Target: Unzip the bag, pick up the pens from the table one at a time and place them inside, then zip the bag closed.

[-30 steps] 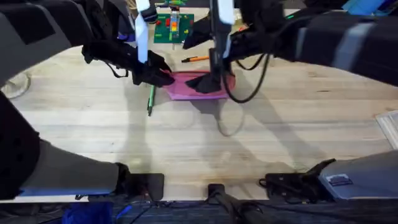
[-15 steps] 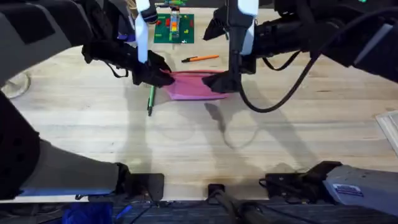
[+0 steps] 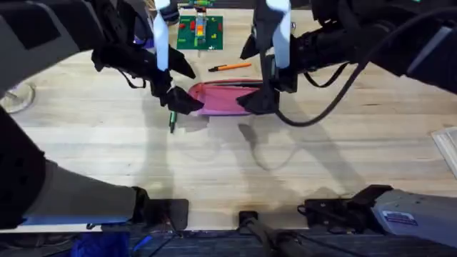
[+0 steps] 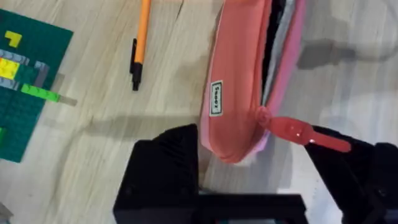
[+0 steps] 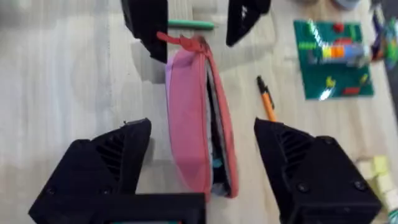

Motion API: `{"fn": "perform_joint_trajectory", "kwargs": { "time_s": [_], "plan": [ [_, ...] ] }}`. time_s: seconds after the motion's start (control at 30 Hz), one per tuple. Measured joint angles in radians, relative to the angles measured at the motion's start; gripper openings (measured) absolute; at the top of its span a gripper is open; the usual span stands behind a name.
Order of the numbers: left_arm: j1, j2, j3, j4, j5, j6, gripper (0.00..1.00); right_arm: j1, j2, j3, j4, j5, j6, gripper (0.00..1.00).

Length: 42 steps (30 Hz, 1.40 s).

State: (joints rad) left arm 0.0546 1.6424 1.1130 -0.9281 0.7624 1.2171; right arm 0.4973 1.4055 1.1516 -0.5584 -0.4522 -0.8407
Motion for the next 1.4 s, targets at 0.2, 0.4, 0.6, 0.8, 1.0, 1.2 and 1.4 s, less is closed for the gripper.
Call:
{"fn": "perform_joint_trajectory", "kwargs": {
  "time_s": [0.2,0.4,0.6,0.8,1.0,1.2,1.4],
  "plan": [
    [0.006,-0.054,0.064,-0.083,-0.004,-0.022,0.993,0.000,0.005,0.069,-0.034,0.047,0.097,0.990],
    [0.026,-0.179,0.087,-0.157,-0.004,-0.024,0.992,0.000,0.111,0.275,-0.271,0.064,0.126,0.992],
    [0.035,-0.255,0.087,-0.219,-0.004,-0.024,0.993,0.000,0.287,0.499,-0.448,0.090,0.135,0.993],
    [0.035,-0.269,0.087,-0.249,-0.005,-0.024,0.993,0.000,0.322,0.542,-0.464,0.124,0.138,0.996],
    [0.035,-0.269,0.087,-0.249,-0.004,-0.024,0.992,0.002,0.322,0.542,-0.467,0.133,0.138,0.996],
    [0.035,-0.269,0.087,-0.250,-0.004,-0.024,0.993,0.002,0.322,0.544,-0.467,0.143,0.138,0.996],
    [0.035,-0.269,0.087,-0.250,-0.004,-0.024,0.993,0.002,0.322,0.544,-0.484,0.146,0.138,0.249]
  ]
}}
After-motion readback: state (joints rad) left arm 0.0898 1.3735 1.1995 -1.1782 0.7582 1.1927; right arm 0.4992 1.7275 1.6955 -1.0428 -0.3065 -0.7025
